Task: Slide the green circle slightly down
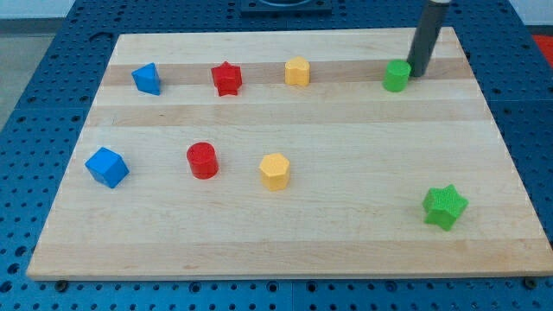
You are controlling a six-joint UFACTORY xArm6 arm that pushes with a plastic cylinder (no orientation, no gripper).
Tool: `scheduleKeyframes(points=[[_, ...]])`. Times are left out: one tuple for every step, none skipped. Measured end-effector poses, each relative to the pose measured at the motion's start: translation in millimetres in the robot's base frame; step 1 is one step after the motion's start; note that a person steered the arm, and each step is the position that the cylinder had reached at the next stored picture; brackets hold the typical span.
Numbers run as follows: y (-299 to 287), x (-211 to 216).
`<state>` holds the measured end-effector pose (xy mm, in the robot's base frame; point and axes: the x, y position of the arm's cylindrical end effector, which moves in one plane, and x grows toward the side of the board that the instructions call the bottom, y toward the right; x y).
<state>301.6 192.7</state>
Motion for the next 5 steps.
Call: scheduleKeyframes(points=[[-5.4, -1.3], [-8.6, -37.2], [-25.3, -41.9], [-24.6, -10.0], [-21.9, 41.5]])
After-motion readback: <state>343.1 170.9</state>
